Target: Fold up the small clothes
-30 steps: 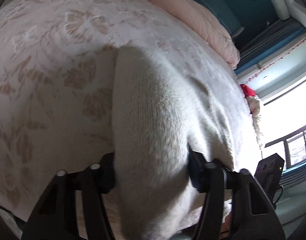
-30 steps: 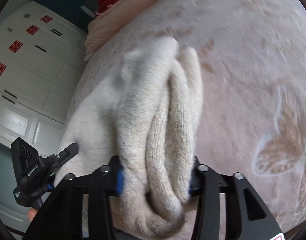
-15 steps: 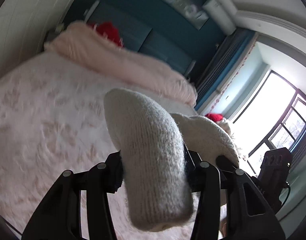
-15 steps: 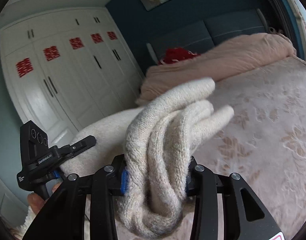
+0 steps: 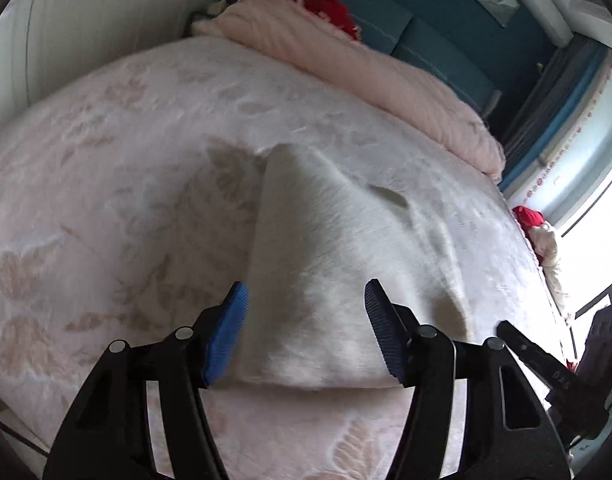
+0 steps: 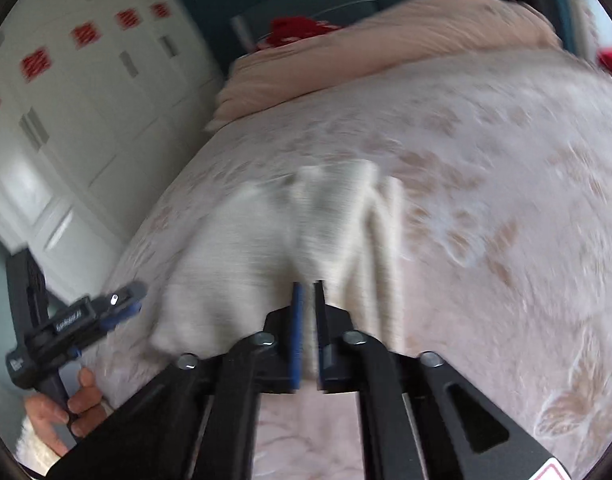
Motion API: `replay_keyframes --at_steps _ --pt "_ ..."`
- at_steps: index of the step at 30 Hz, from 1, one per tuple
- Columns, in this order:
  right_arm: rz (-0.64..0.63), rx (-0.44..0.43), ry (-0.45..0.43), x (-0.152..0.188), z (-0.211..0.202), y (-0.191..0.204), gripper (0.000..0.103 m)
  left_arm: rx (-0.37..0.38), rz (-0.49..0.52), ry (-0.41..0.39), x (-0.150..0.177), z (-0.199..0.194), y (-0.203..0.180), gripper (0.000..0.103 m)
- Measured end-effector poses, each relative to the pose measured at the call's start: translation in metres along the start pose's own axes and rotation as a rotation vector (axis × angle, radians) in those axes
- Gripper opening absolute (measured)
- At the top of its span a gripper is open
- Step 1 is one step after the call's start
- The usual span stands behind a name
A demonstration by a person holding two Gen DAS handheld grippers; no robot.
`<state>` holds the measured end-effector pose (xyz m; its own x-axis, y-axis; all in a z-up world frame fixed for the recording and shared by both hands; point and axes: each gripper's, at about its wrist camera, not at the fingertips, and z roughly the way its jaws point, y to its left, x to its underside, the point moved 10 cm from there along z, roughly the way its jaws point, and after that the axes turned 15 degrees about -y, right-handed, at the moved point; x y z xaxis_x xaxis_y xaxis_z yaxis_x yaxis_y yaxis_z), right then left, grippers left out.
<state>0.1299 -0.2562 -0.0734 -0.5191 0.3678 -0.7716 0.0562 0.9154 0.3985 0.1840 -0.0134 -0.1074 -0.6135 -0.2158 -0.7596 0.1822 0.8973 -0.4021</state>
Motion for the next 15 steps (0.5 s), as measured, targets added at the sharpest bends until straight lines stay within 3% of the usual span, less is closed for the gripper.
replay_keyframes --at_steps 2,4,6,8,11,13,15 --pt "-0.062 0.005 0.05 0.009 0.015 0.007 0.002 -0.02 0.043 0.043 0.005 0.008 -0.008 0.06" --pt "-0.116 0.068 0.152 0.043 0.039 -0.005 0.0 -0.068 0.1 0.114 0.022 0.03 -0.007 0.059" --pt "-0.071 0.085 0.217 0.067 0.055 -0.024 0.0 -0.121 0.138 0.167 0.041 0.042 0.006 0.061" --pt "-0.031 0.068 0.186 0.059 0.044 -0.018 0.0 -0.127 0.137 0.17 0.046 0.041 0.012 0.061" --pt "-0.089 0.069 0.146 0.042 0.032 -0.003 0.0 -0.125 0.143 0.168 0.044 0.039 0.013 0.062" --pt "-0.152 0.126 0.191 0.054 0.045 -0.012 0.0 -0.129 0.14 0.177 0.046 0.04 0.014 0.062" --pt "-0.12 0.125 0.244 0.069 0.058 -0.022 0.0 -0.134 0.144 0.183 0.047 0.039 0.012 0.062"
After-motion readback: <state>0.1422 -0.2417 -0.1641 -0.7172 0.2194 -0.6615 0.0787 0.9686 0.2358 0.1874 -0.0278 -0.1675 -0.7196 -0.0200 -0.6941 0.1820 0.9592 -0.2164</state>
